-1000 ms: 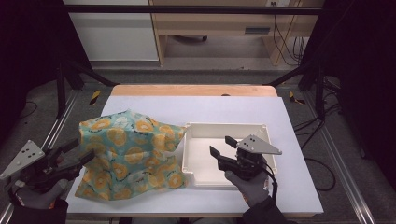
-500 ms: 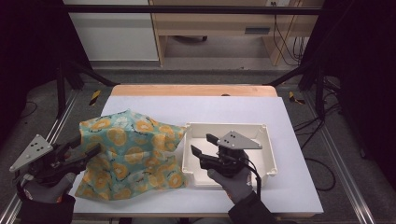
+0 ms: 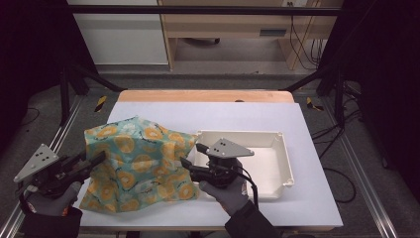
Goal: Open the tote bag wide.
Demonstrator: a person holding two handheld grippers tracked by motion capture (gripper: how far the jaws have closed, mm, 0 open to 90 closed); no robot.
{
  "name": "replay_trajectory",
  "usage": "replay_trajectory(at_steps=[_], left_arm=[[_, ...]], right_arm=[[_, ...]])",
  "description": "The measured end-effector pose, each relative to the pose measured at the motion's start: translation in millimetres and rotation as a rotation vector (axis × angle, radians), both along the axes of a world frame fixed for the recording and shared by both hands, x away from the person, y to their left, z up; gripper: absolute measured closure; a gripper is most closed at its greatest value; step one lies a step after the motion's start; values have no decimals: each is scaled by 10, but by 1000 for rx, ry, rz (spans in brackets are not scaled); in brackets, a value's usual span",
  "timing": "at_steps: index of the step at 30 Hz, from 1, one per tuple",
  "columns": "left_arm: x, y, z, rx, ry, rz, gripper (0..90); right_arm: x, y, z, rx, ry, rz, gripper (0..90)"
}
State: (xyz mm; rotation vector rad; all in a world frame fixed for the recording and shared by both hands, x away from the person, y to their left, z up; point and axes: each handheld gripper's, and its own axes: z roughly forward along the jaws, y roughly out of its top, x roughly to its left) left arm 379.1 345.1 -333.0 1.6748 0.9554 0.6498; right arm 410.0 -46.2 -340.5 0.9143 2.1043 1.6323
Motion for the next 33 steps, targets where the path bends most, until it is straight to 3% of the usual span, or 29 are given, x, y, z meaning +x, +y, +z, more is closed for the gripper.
replay_trajectory(at_steps=[6,11,24,33], left_arm=[[6,33,-10,-20,17,-6,785],[5,60,-21,-34,25,-22,868],[-25,73,-21,-41,27,-34,893],[-65,105,-11,-55,22,-39,895]], right_arm=[[29,168,31,4,2,44,411],[34,244,56,8,6,64,507],[45,356,76,-23,24,89,890],[-19,355,189,-12,-8,100,900]])
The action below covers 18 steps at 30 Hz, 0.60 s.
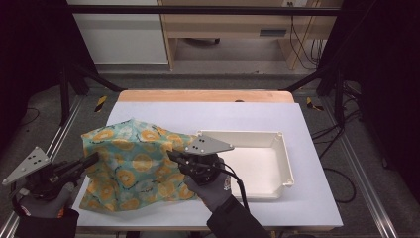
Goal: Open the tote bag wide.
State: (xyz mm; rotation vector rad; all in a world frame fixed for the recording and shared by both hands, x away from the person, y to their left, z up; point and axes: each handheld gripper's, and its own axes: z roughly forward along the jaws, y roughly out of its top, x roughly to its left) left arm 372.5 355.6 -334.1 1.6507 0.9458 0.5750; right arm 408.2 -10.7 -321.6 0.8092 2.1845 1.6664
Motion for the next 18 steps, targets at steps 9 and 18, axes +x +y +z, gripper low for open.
replay_trajectory(at_steps=[9,18], left_arm=[[-90,75,-2,-21,-12,-5,898],[-204,92,-25,-18,-23,-36,900]], right_arm=[[-95,33,94,1,-25,24,900],[-160,44,91,5,-25,47,900]])
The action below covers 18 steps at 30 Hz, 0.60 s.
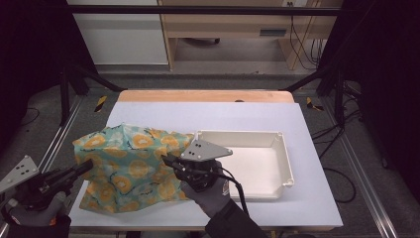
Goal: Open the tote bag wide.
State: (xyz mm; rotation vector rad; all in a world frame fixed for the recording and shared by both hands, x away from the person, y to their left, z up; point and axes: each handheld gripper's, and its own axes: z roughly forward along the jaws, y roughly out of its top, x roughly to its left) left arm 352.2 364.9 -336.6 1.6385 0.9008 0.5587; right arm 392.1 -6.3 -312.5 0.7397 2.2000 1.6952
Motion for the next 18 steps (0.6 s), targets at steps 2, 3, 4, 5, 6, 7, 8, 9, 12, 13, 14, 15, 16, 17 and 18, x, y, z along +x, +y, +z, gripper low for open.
replay_trajectory(at_steps=[2,3,4,5,6,7,8,9,12,13,14,15,16,17,18], left_arm=[[-19,-11,0,2,-3,-4,900],[-26,-19,-1,2,-2,-4,900],[-33,-28,-4,5,-4,-4,900],[-40,-37,-8,5,-3,-4,900],[-47,-43,-12,9,-2,-3,900],[-54,-44,-19,10,-3,-5,900],[-64,-47,-27,8,-1,-4,900],[-71,-45,-36,13,-1,-6,900],[-93,-31,-61,10,2,-1,900],[-98,-21,-69,8,4,2,900],[-99,-12,-78,9,6,2,900],[-102,-12,-91,5,10,5,900],[-102,-11,-103,8,12,6,900],[-100,-12,-115,10,16,3,900],[-101,-17,-128,11,19,4,900]], right_arm=[[-21,-12,-3,-4,1,4,900],[-30,-18,-3,-2,3,6,900],[-38,-23,-5,0,4,9,900],[-45,-23,-10,-1,5,12,900],[-53,-21,-17,-2,7,14,900],[-58,-16,-29,-1,9,17,900],[-62,-9,-44,-4,14,19,900],[-65,-1,-62,-7,17,23,900],[-74,26,-120,-15,28,31,900],[-76,33,-139,-18,31,35,900],[-75,42,-156,-23,35,37,900],[-76,52,-174,-26,40,36,900],[-74,61,-192,-32,43,37,900],[-68,68,-213,-33,48,39,900],[-63,76,-232,-38,51,38,900]])
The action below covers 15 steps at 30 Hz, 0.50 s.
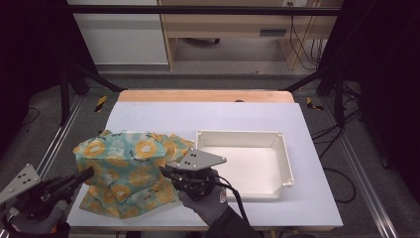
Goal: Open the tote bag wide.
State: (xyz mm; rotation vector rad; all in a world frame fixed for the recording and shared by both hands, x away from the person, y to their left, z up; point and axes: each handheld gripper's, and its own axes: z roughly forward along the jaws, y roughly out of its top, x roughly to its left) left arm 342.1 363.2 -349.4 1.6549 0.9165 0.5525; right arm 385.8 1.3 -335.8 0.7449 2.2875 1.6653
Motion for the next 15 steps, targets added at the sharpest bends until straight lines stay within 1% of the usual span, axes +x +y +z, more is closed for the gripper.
replay_trajectory(at_steps=[7,9,15], left_arm=[[-3,-15,-55,8,12,-2,900],[-7,-13,-69,13,13,1,900],[4,-5,-121,9,9,3,900]], right_arm=[[26,36,-121,-17,23,-3,900],[33,50,-150,-25,29,-1,900],[71,84,-240,-37,48,-4,900]])
